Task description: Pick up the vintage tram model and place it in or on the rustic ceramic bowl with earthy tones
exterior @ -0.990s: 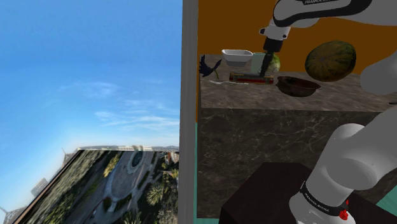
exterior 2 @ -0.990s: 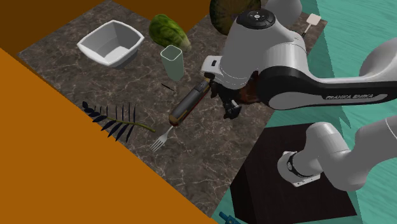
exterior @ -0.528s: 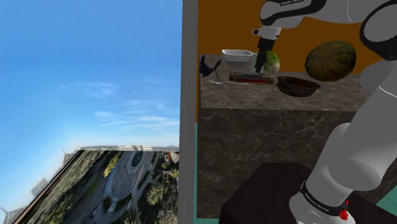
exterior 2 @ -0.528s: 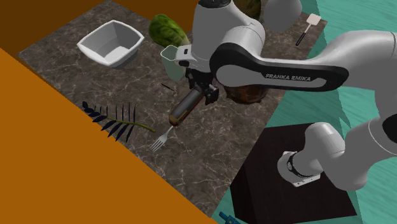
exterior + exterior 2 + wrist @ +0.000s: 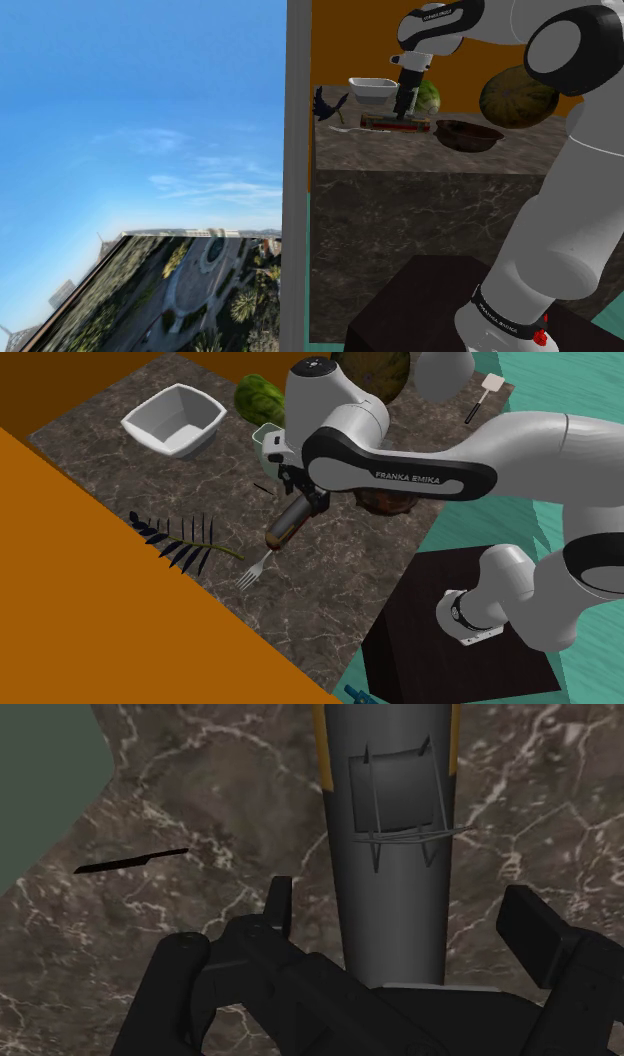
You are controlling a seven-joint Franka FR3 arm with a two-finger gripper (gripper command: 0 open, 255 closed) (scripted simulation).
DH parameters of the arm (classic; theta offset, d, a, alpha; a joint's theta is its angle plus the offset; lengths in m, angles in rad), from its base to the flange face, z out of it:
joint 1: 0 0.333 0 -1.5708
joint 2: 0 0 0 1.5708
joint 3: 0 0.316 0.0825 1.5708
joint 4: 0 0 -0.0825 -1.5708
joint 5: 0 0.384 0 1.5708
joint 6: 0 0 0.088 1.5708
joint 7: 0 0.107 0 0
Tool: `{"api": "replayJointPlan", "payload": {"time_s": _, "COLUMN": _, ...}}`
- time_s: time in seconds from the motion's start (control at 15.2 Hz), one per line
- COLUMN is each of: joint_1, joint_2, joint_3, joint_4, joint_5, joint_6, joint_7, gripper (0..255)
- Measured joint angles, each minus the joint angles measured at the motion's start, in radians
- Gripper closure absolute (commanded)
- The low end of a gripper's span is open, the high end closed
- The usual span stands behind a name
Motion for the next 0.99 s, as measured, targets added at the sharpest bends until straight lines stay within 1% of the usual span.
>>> {"api": "replayJointPlan", "payload": {"time_s": 0.2, "joint_1": 0.001, "joint_2": 0.006, "joint_3": 0.001, "joint_4": -0.023, "joint_5": 0.005, "joint_6": 0.027, "joint_7": -0.004, "gripper": 0}}
{"api": "replayJointPlan", "payload": {"time_s": 0.53, "joint_1": 0.001, "joint_2": 0.005, "joint_3": 0.001, "joint_4": -0.029, "joint_5": 0.004, "joint_6": 0.033, "joint_7": -0.003, "gripper": 0}}
{"api": "replayJointPlan", "payload": {"time_s": 0.59, "joint_1": 0.001, "joint_2": 0.005, "joint_3": 0.001, "joint_4": -0.029, "joint_5": 0.004, "joint_6": 0.033, "joint_7": -0.003, "gripper": 255}}
{"api": "replayJointPlan", "payload": {"time_s": 0.99, "joint_1": 0.001, "joint_2": 0.005, "joint_3": 0.001, "joint_4": -0.028, "joint_5": 0.004, "joint_6": 0.033, "joint_7": -0.004, "gripper": 255}}
